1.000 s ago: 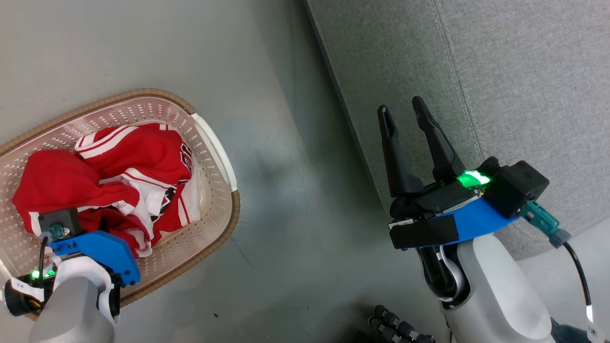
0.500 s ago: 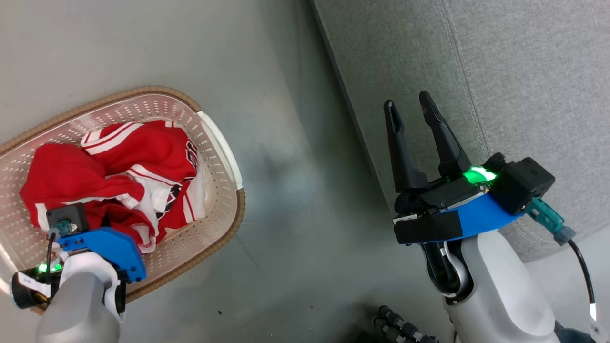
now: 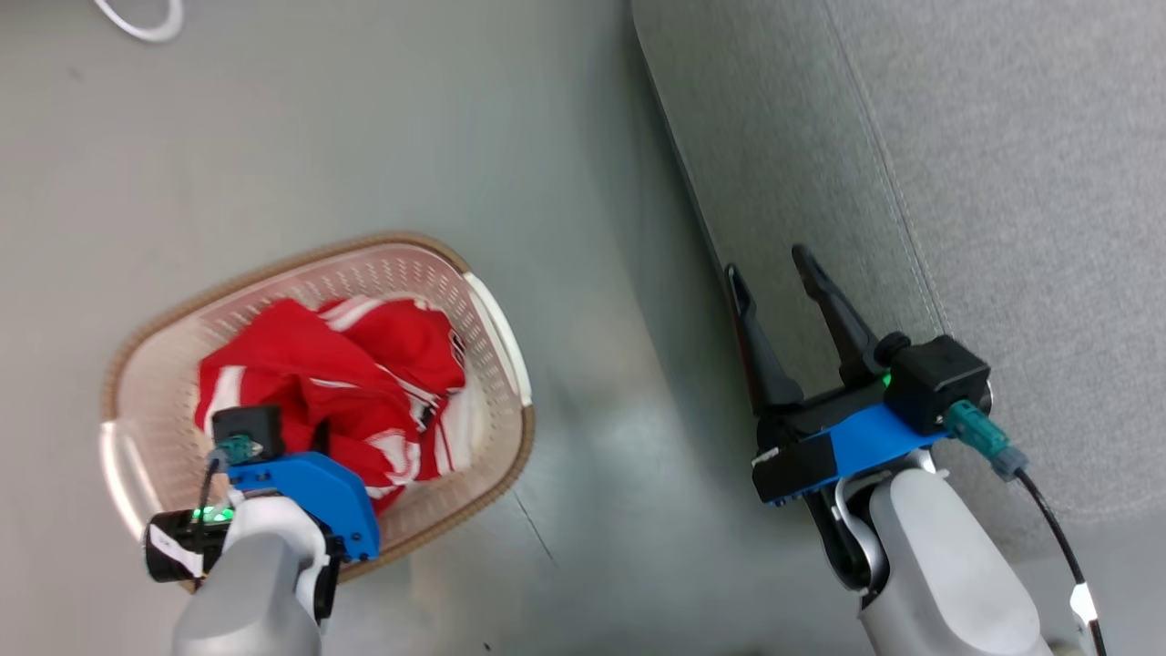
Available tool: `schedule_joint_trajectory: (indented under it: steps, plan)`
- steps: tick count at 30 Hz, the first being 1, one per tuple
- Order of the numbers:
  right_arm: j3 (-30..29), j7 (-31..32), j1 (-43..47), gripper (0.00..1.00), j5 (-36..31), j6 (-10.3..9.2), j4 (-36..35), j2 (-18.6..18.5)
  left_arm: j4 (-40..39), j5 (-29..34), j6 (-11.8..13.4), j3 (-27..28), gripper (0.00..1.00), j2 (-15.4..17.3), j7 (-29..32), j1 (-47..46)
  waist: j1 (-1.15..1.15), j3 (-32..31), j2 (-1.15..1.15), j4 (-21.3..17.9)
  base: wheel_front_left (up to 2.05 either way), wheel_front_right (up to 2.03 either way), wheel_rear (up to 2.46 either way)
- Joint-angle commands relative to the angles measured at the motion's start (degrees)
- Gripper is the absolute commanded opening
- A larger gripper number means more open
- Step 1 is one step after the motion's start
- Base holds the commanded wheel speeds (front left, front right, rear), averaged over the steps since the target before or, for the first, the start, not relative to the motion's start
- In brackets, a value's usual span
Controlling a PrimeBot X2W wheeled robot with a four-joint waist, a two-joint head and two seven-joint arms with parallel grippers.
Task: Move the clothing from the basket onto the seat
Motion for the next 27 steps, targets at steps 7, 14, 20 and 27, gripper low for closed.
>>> schedule_joint_trajectory:
  steps: [7, 14, 20, 27]
  plan:
    - [-2.5, 2.7, 4.1, 1.00, -3.7, -0.01, 3.1, -0.2, 1.8, 1.1, -3.4, -5.3, 0.00, -1.7, -1.1, 1.0, 0.00, -15.3, 0.00, 8.1, 0.00, 0.00, 0.00]
    - [-4.3, 5.4, 9.5, 1.00, -4.6, -0.01, 2.6, -0.2, -5.1, -2.9, -7.0, -15.6, 0.00, -1.9, 0.3, 2.6, 0.00, -24.2, 0.00, 11.5, 0.00, 0.00, 0.00]
    - [-5.1, 7.2, 13.5, 1.00, -4.3, -0.01, 1.1, -0.2, -13.6, -8.9, -6.6, -23.5, 0.00, -1.8, 1.9, 1.5, 0.00, -29.8, 0.00, 13.1, 0.00, 0.00, 0.00]
    - [-4.2, 9.0, 16.2, 1.00, -3.8, -0.02, -0.9, -0.2, -22.6, -15.2, -5.4, -31.3, 0.00, -1.8, 2.9, -2.9, 0.00, -33.2, 0.00, 13.5, 0.00, 0.00, 0.00]
